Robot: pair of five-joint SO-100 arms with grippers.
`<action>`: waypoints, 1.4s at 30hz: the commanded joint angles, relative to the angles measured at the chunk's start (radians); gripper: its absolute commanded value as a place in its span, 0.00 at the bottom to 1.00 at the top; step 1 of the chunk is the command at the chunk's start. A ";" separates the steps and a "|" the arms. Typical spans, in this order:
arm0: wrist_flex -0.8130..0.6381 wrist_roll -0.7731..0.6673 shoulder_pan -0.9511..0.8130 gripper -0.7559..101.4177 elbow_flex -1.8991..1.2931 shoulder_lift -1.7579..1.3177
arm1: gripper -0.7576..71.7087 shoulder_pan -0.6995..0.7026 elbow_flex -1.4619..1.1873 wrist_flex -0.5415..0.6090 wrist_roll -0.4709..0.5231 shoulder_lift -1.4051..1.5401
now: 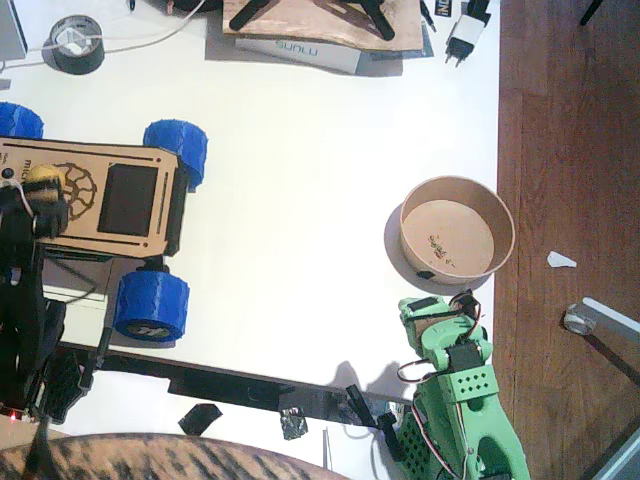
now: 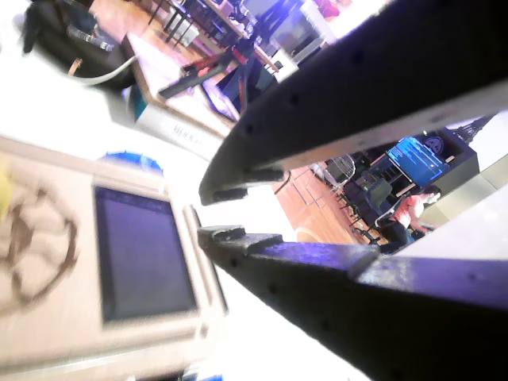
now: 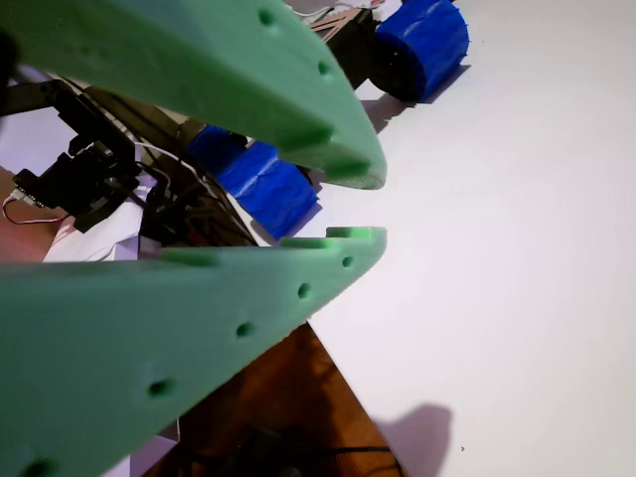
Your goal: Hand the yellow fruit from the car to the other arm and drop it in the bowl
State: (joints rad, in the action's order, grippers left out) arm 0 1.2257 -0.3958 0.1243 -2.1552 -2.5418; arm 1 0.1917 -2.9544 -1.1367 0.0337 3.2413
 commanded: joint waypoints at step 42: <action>-0.087 0.012 0.302 0.46 0.160 0.430 | 0.02 -0.014 0.048 -0.014 0.021 0.006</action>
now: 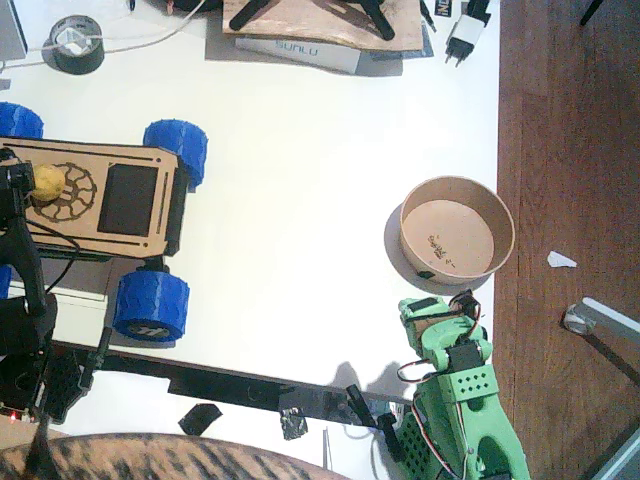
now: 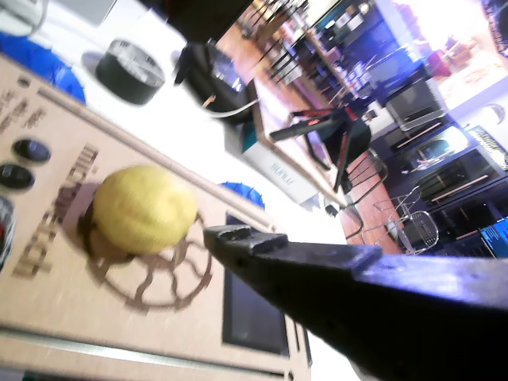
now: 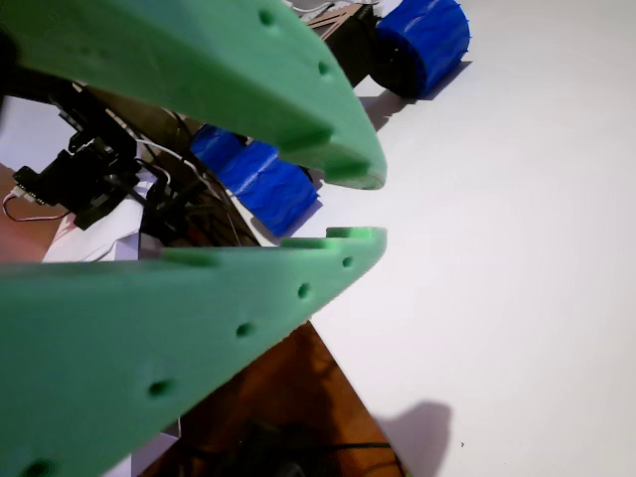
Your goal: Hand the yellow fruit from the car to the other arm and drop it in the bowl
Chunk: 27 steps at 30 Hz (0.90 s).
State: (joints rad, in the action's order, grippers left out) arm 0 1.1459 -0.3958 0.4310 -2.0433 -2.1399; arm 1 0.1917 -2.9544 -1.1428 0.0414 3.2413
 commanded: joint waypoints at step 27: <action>-0.336 0.012 -0.020 0.46 0.055 0.383 | 0.02 -0.012 0.046 -0.009 0.021 0.006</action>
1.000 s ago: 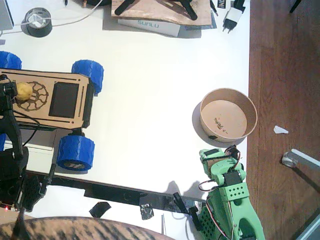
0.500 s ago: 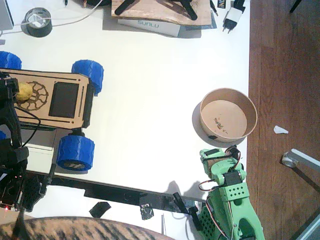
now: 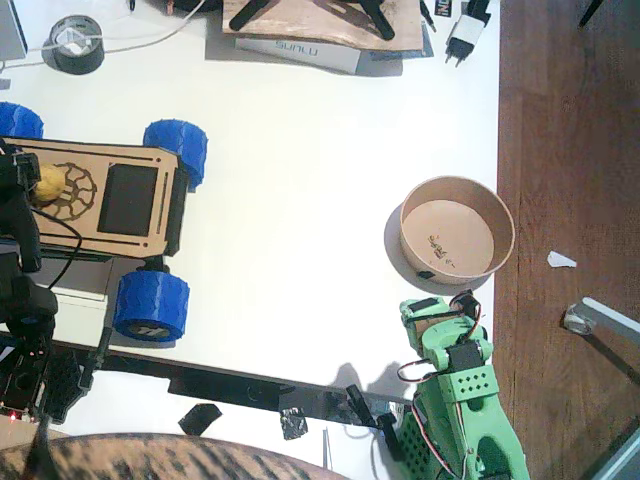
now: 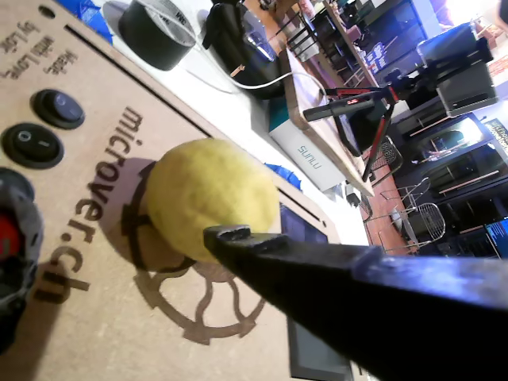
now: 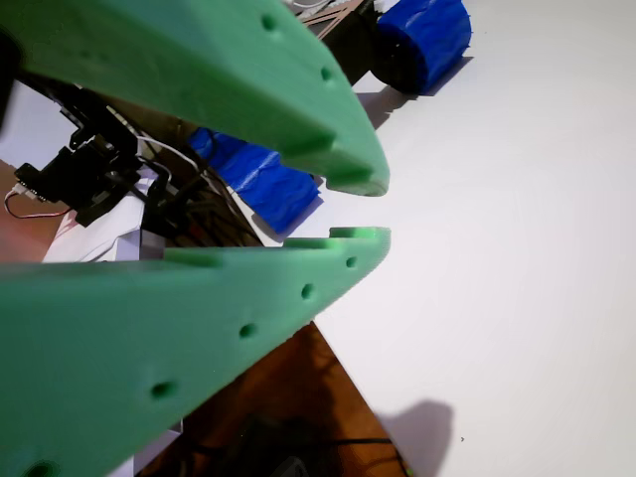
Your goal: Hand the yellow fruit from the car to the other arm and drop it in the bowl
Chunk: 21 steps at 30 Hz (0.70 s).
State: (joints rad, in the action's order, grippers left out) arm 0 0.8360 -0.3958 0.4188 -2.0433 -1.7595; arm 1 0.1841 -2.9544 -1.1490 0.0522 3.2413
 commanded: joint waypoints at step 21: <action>-0.091 0.011 -0.124 0.49 0.054 0.109 | 0.02 -0.002 0.046 -0.003 0.011 0.006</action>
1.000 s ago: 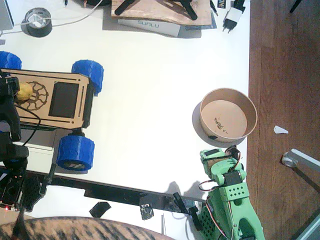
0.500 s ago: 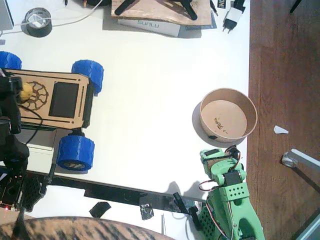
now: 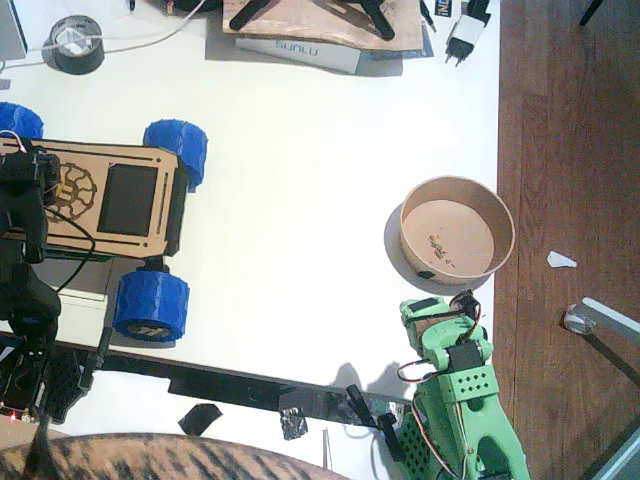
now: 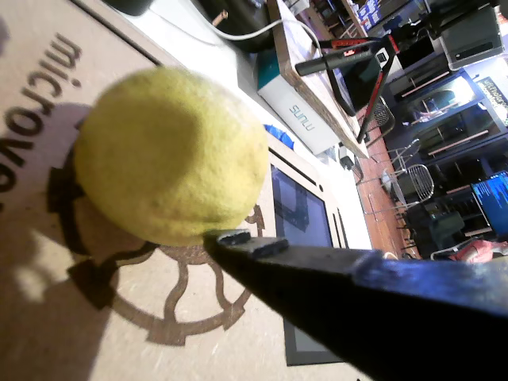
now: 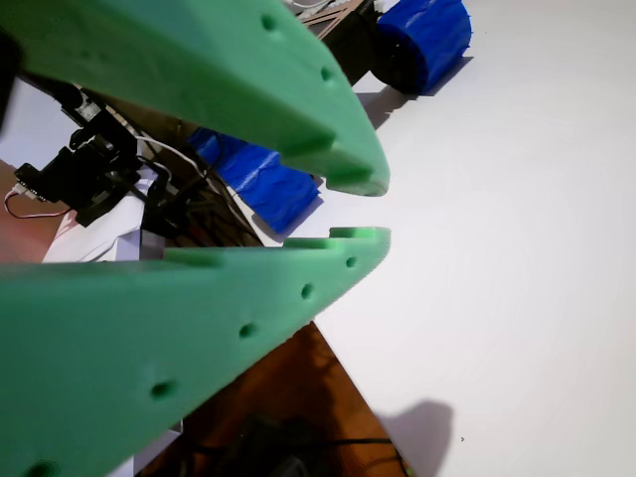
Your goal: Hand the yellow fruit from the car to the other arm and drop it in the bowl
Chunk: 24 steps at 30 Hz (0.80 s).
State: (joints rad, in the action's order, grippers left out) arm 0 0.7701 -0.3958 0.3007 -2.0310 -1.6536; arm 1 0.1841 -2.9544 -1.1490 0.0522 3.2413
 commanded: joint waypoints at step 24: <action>-0.046 0.012 -0.051 0.15 0.041 0.066 | 0.02 -0.003 0.046 -0.002 0.012 0.006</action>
State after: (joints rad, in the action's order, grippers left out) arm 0 0.7332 -0.3958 0.2546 -2.0325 -1.5800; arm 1 0.1841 -2.9544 -1.1490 0.0522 3.2413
